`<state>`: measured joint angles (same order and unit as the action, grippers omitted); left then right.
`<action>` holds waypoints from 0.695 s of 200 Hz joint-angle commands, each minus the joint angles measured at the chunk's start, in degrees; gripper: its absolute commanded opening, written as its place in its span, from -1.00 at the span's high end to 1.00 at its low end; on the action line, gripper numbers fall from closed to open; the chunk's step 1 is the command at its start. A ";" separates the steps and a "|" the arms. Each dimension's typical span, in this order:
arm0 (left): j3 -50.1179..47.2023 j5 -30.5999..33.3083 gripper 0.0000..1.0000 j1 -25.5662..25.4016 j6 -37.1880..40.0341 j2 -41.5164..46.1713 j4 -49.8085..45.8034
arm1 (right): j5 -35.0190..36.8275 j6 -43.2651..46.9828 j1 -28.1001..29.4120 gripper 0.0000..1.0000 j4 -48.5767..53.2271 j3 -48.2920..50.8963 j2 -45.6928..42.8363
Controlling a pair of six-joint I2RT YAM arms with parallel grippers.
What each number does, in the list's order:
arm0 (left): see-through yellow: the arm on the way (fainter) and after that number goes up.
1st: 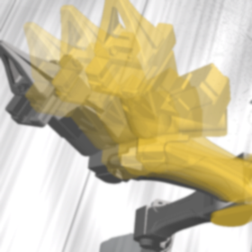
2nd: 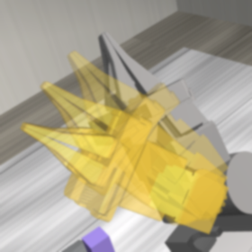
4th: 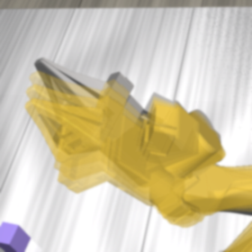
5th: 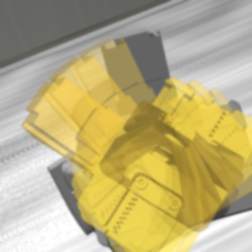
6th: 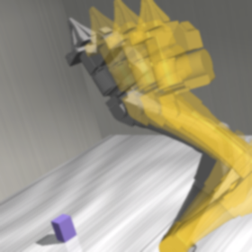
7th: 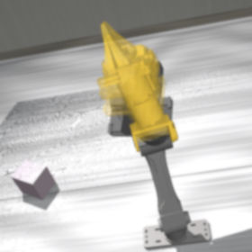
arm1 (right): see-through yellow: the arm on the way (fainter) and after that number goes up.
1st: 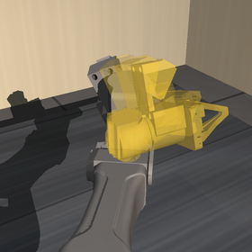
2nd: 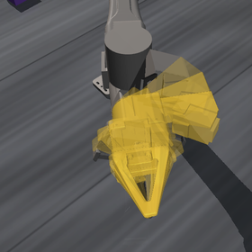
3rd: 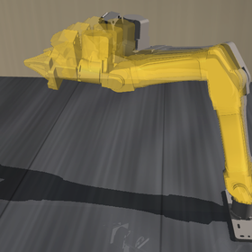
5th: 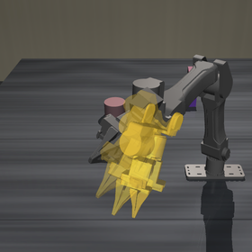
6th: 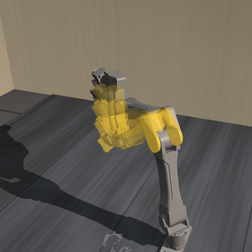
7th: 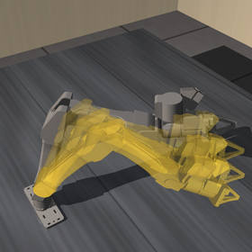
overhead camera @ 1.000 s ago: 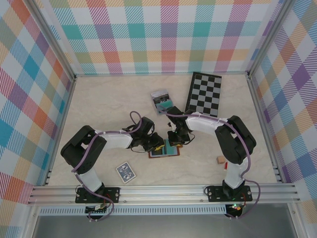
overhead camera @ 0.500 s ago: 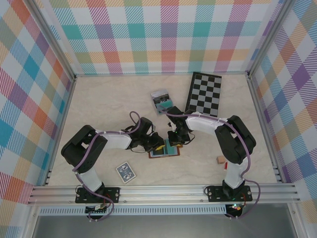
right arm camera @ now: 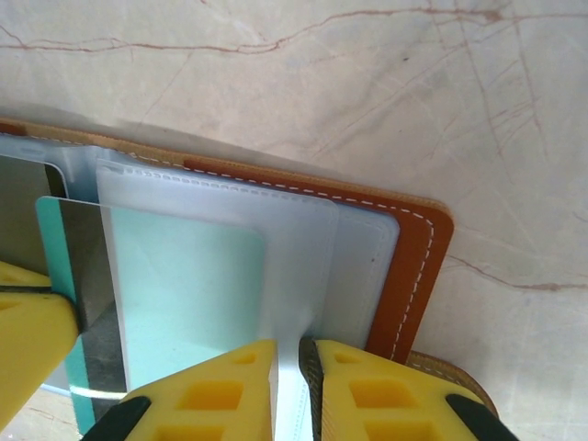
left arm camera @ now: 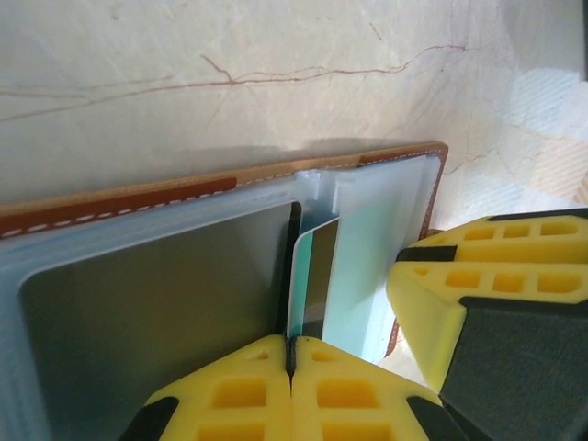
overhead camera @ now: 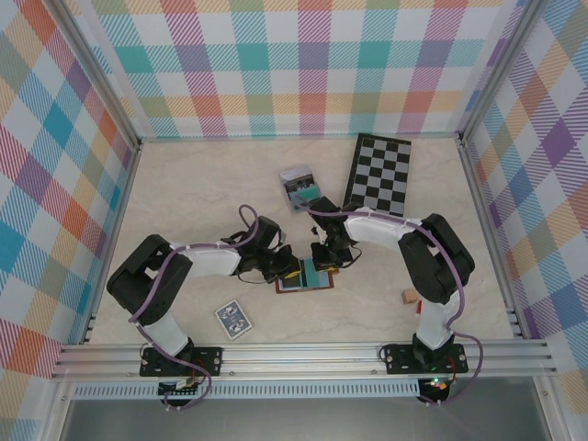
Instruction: Take the credit cards out of the card holder
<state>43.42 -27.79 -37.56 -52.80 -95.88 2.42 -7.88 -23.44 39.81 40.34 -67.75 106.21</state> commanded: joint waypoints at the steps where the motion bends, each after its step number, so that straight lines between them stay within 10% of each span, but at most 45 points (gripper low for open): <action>1: 2.25 2.42 1.00 0.76 4.10 2.25 -8.85 | -0.08 0.30 0.05 0.63 2.21 -1.40 0.69; 87: 7.83 7.73 1.00 4.03 12.92 13.14 -28.27 | 0.90 -0.20 -0.35 0.57 2.16 -1.60 -5.62; 139: 10.05 6.92 1.00 6.33 14.63 19.80 -29.92 | -0.53 -1.08 -1.13 0.18 0.12 -1.13 -13.36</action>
<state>52.12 -20.47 -32.16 -40.10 -78.63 -24.64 -7.14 -23.62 39.35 41.36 -68.47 96.92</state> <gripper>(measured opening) 0.040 0.373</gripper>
